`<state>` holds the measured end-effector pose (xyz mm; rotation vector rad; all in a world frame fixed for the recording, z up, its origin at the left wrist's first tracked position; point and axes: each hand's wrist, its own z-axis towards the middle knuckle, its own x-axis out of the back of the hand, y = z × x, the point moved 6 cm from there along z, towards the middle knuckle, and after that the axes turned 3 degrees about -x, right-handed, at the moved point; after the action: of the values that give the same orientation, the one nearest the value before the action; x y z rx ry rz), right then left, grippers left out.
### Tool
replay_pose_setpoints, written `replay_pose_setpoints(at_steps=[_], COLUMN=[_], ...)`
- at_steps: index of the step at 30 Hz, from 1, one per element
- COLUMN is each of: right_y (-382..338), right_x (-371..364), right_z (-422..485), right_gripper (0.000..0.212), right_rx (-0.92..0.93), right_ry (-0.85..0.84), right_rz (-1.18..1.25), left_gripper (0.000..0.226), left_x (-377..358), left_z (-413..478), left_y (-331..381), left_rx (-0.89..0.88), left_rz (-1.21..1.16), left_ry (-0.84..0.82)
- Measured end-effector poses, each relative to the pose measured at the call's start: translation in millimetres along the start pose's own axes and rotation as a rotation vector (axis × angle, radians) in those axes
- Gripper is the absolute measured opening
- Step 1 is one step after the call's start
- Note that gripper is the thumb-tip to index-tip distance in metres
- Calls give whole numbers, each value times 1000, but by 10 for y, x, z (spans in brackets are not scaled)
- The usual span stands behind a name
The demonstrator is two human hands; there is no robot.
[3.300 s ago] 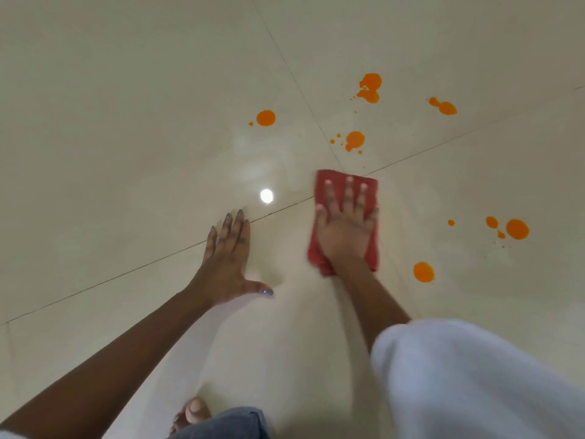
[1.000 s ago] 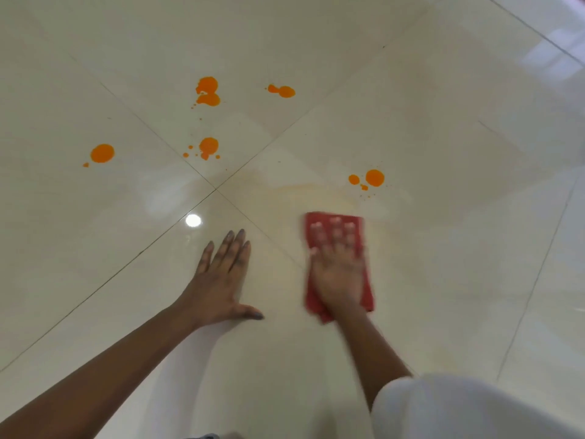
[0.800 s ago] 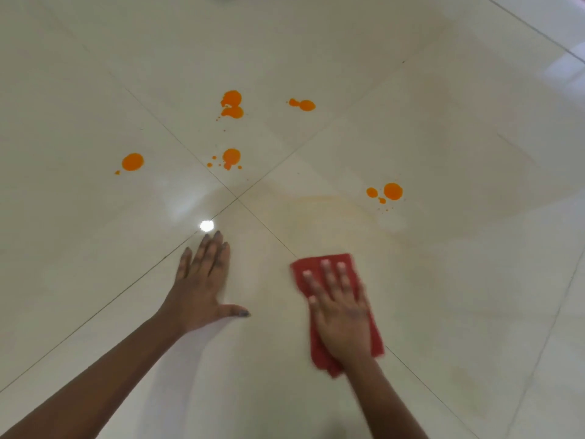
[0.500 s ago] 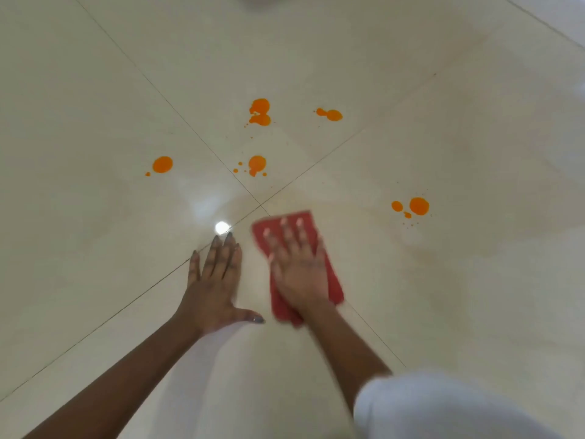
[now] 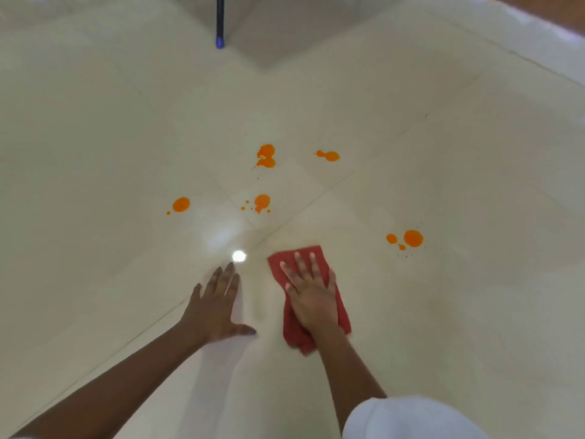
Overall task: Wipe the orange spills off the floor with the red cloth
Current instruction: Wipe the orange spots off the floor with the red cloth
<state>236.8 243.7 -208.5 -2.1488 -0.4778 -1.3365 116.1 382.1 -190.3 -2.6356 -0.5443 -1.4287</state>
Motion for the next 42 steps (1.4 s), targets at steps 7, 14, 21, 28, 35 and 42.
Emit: replay_pose_setpoints(at_steps=[7,14,21,28,35,42], right_y=[377,466,77,602,447,879], right_x=[347,577,209,726,215,534], right_z=[-73,417,-127,1007,-170,648], right_gripper=[53,53,55,54,57,60], right_rx=[-346,-334,18,-234,27,-254], right_ry=[-57,42,131,208,243,165], right_rz=[166,129,-23,-36,-105,-70], left_gripper=[84,82,93,98,97,77], left_x=[805,687,265,317,230,309], left_z=[-156,16,347,727,764,788], left_y=[259,419,265,456,411,545], left_rx=[-183,-198,-232,-441,-471,-394], left_rz=[258,118,15,42,-2,-190], left_ry=[79,94,152,189,247,318])
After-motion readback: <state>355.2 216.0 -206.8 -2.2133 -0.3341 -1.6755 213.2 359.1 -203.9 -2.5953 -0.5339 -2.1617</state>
